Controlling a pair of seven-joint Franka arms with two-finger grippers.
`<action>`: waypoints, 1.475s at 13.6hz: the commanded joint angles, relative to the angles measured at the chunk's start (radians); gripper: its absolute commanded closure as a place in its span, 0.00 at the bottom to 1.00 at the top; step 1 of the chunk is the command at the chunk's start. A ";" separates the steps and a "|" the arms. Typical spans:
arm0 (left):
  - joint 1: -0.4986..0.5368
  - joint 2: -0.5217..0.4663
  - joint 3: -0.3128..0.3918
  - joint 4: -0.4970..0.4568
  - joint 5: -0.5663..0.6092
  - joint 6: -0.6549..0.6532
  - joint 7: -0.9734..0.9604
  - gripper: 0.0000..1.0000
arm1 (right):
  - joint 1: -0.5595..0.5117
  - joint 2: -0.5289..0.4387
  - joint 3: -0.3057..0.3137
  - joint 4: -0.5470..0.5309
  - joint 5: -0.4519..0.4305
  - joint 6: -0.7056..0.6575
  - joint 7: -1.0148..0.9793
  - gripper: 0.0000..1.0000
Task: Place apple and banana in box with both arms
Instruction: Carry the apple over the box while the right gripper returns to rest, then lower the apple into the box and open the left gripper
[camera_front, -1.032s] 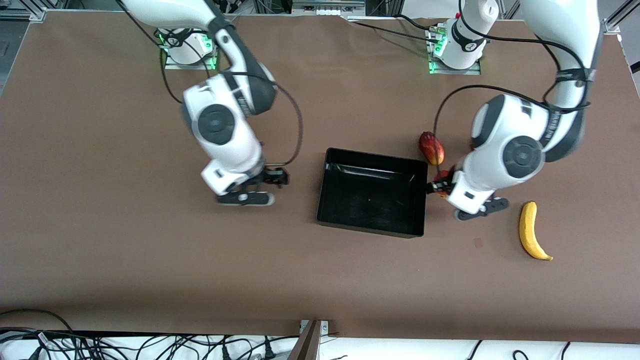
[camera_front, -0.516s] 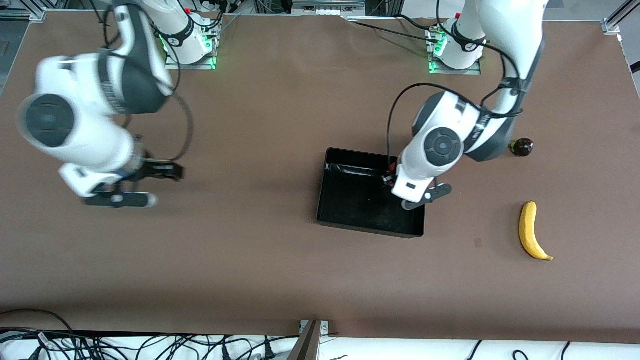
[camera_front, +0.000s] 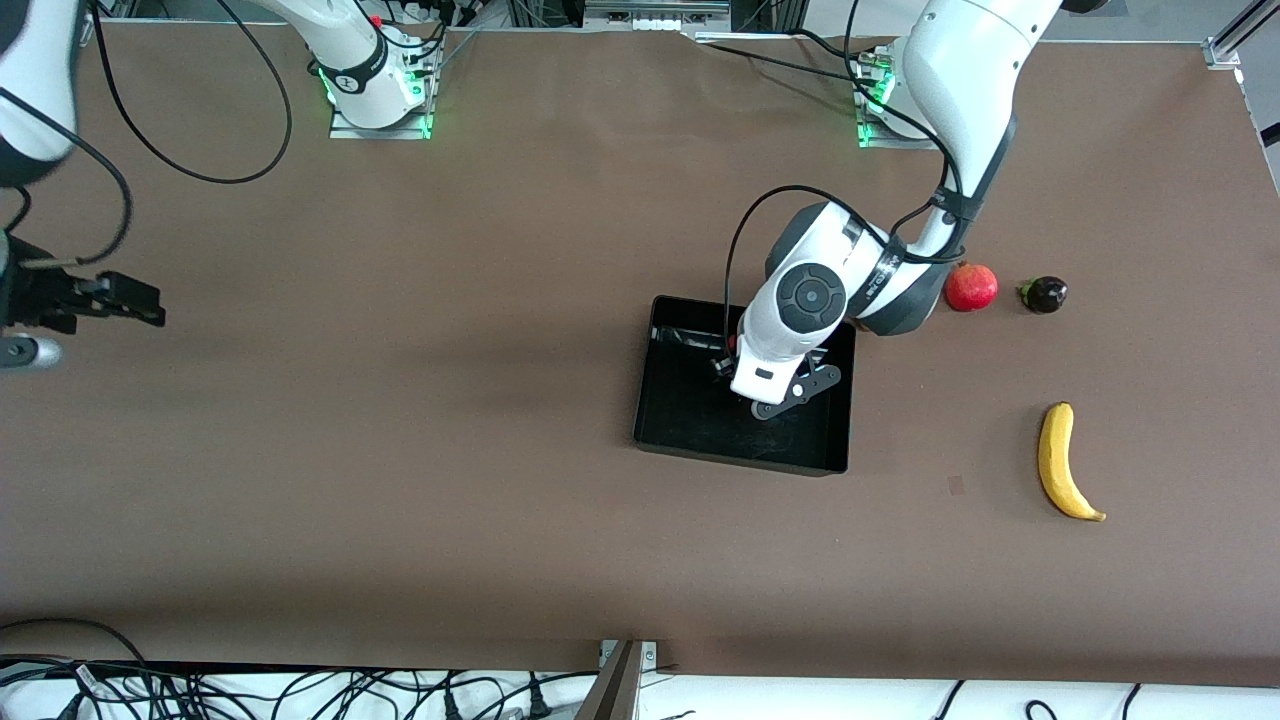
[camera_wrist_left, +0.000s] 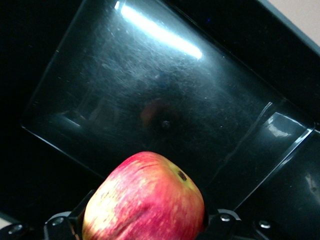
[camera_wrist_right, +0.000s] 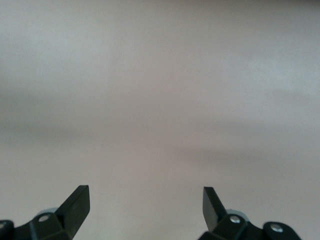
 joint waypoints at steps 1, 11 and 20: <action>-0.029 0.034 0.001 0.035 0.025 0.024 -0.065 0.95 | -0.185 -0.158 0.197 -0.185 -0.073 0.051 0.004 0.00; -0.067 0.147 0.001 0.032 0.103 0.151 -0.185 0.88 | -0.437 -0.206 0.435 -0.250 -0.106 0.122 0.003 0.00; -0.064 0.187 -0.019 0.033 0.149 0.163 -0.182 0.00 | -0.412 -0.171 0.432 -0.178 -0.111 0.021 0.001 0.00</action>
